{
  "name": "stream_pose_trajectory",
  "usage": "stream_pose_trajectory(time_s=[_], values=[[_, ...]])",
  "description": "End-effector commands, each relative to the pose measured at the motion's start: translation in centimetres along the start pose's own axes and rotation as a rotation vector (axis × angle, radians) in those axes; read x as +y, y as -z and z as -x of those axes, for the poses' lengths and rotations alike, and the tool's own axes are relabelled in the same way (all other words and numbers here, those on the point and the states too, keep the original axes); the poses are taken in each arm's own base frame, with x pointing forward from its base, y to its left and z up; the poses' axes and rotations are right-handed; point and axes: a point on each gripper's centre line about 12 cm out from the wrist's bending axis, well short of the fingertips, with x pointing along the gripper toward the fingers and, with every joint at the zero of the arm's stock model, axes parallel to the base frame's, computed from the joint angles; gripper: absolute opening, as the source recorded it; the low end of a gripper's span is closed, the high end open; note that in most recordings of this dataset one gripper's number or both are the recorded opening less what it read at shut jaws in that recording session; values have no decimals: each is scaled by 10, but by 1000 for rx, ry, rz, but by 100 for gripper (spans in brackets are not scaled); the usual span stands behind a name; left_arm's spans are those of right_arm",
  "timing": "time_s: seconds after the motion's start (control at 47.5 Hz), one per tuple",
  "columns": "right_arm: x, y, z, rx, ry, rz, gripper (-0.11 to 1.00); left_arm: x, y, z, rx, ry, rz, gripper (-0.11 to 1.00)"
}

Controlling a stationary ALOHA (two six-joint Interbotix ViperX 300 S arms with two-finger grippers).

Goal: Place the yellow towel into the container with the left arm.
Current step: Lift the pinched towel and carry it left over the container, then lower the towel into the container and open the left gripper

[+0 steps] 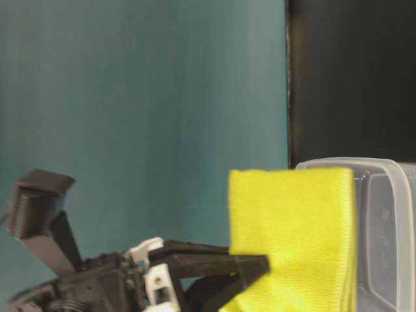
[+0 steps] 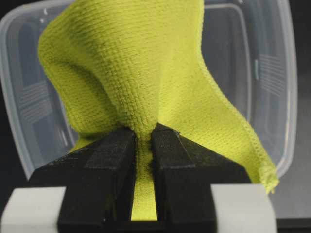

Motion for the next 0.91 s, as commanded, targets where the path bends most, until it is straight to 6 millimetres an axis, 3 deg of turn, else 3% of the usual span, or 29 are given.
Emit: stream_pose_trajectory(time_s=[0.0, 0.379, 0.421, 0.569, 0.653, 0.716, 0.779, 0.885], values=[[0, -7, -2, -20, 4, -1, 79, -1, -1, 3, -35, -8, -6, 7], [-2, -6, -1, -21, 14, -4, 79, -2, 7, -17, -5, -1, -4, 9], [-2, -5, -1, -18, 14, -3, 79, -2, 7, -19, -3, 0, -3, 17], [-2, -4, -1, -15, 15, -7, 79, -2, 6, -22, -15, -2, -6, 64], [-2, -3, -1, -5, 13, -11, 79, -2, 4, -21, -34, -5, -7, 84], [-2, -3, -1, -1, 15, -10, 78, -2, 2, -20, -40, -6, -7, 90], [-2, -3, -1, 1, 14, -11, 78, -1, -1, -16, -55, -9, -5, 90], [-2, -2, 0, 1, 15, -11, 77, 1, -15, 15, -132, -21, 12, 90]])
